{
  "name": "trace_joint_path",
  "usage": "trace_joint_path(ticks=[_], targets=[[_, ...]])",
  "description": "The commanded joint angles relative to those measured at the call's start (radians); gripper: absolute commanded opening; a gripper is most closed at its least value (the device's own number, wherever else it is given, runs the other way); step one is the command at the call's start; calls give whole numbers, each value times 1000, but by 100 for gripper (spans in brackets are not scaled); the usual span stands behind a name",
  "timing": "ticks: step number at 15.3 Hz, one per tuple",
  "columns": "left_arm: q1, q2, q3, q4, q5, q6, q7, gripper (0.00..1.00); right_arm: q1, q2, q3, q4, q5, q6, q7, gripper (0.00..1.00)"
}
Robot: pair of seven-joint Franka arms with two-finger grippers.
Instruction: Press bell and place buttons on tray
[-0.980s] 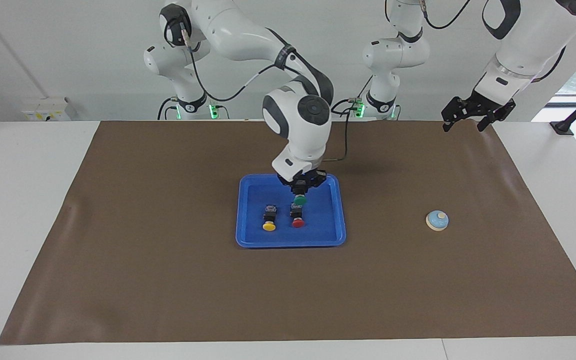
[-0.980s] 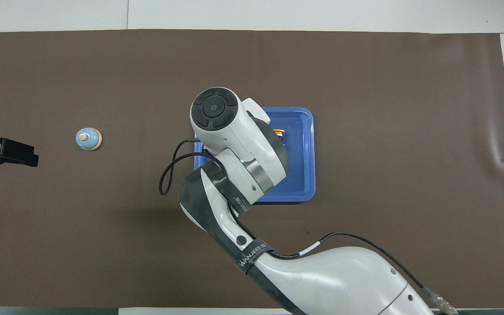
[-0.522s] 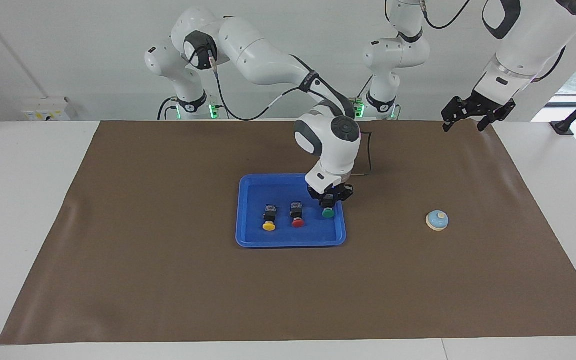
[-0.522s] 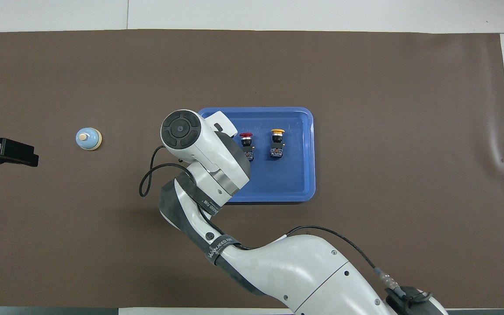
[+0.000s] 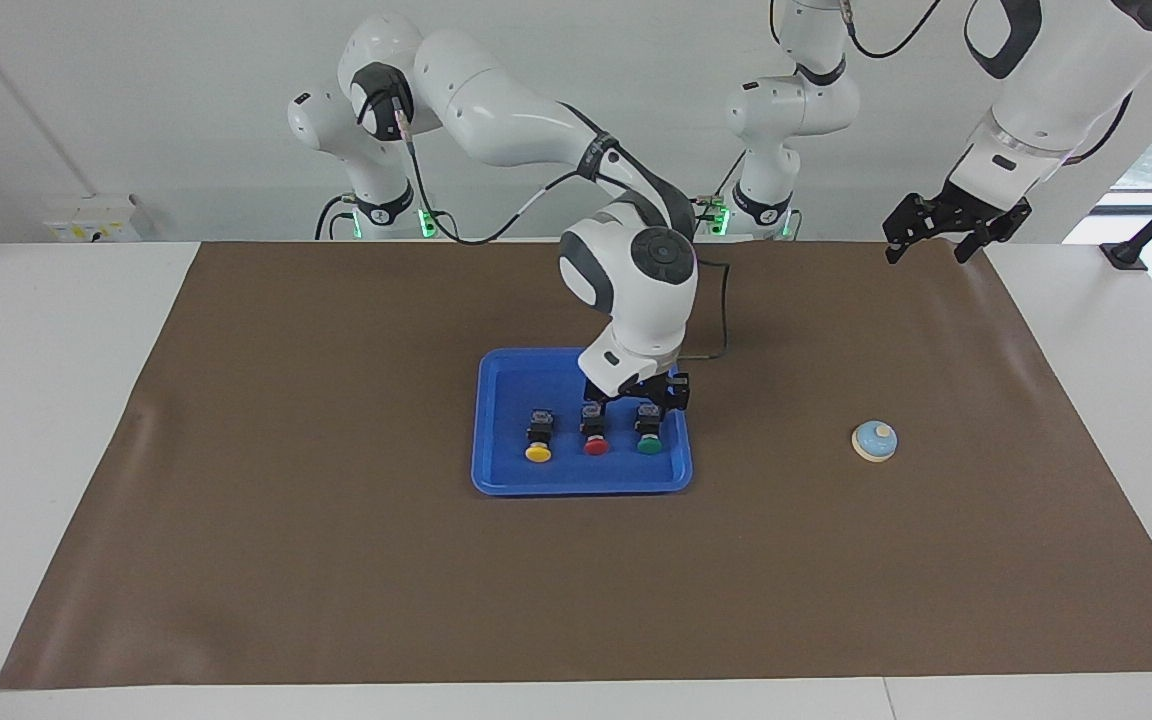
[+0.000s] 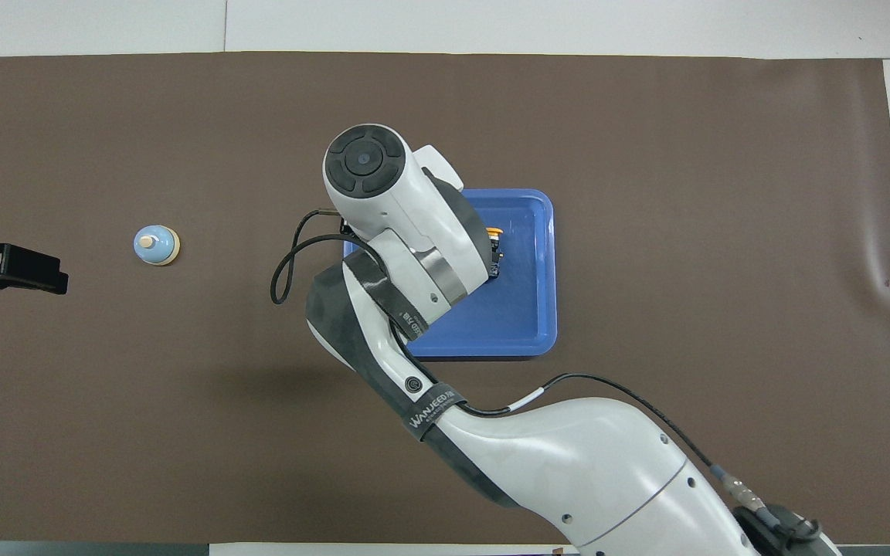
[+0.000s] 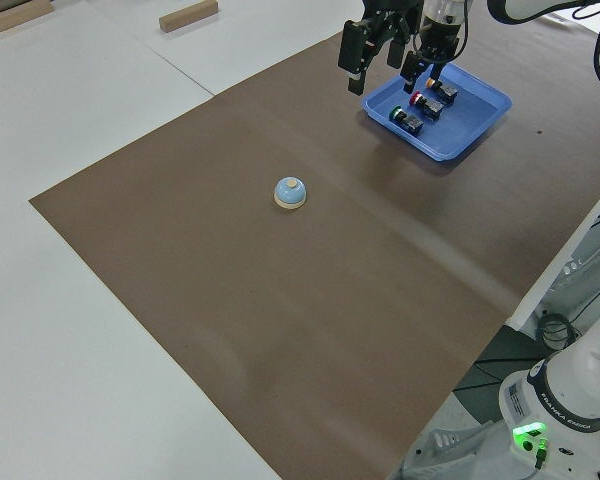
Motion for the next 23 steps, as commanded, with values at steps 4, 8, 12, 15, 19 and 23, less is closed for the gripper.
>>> trace_joint_path(ticks=[4, 8, 12, 15, 19, 23], targets=[[-2, -1, 4, 9, 3, -16, 3, 100, -74, -339, -1, -211, 13, -170, -94, 100], [-2, -1, 4, 9, 3, -16, 3, 100, -231, -488, -3, -270, 6, -319, -402, 100], [-2, -1, 4, 9, 3, -16, 3, 100, -356, -640, -3, -396, -6, -396, -575, 100], [-2, -1, 4, 9, 3, -16, 3, 100, -418, -711, -1, -480, -9, -380, -676, 100], [-2, -1, 4, 9, 3, -16, 3, 100, -421, -734, 12, -546, -58, -295, -674, 100], [-4, -1, 4, 9, 3, -16, 3, 100, -567, -731, 114, -547, -58, -270, -692, 100]])
